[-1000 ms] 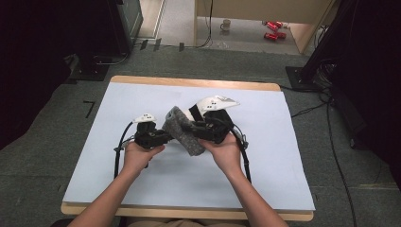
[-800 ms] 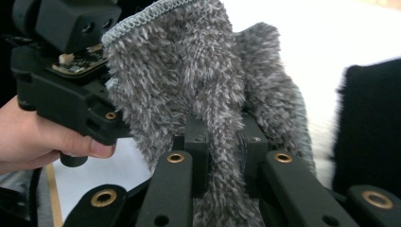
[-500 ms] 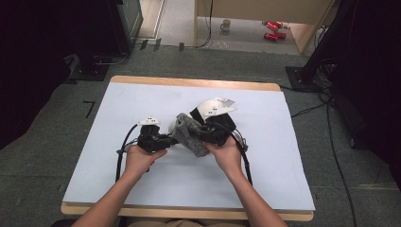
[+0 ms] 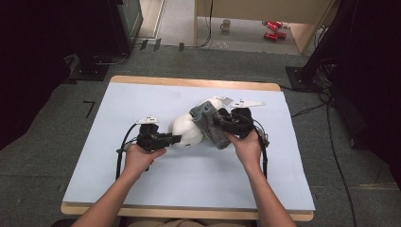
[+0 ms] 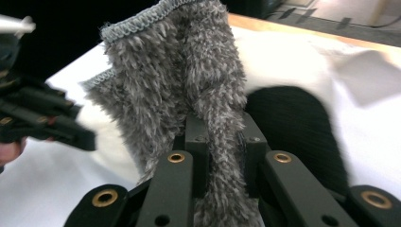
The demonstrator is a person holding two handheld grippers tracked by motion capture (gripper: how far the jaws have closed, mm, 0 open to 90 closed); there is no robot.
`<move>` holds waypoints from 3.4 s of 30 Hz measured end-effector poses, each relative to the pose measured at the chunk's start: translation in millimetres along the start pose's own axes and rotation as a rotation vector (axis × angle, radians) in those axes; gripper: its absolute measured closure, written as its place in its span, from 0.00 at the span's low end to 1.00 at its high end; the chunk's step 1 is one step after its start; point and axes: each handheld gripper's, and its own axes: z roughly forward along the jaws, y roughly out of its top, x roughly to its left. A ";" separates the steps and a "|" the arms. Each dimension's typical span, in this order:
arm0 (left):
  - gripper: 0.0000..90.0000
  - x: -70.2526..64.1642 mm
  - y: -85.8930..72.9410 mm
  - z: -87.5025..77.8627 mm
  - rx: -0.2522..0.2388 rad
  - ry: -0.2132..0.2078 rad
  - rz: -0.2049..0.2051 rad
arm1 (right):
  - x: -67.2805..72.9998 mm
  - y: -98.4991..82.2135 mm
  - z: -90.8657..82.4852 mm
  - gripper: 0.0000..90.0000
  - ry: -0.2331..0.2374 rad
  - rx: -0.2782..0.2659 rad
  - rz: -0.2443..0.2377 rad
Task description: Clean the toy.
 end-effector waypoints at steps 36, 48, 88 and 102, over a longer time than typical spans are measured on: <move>0.79 -20.0 4.8 7.4 -0.003 0.025 -0.016 | 51.0 -7.7 23.5 0.88 0.144 0.055 -0.047; 0.79 -8.7 4.6 7.2 -0.006 0.021 -0.015 | -10.6 -10.9 -10.1 0.88 0.020 -0.020 0.055; 0.48 10.0 25.5 -28.9 -0.033 -0.020 0.115 | 7.9 -14.6 -4.8 0.88 -0.014 0.016 0.025; 0.39 26.8 56.5 6.5 0.099 -0.123 0.181 | -1.3 -12.5 -6.2 0.86 -0.021 0.013 0.026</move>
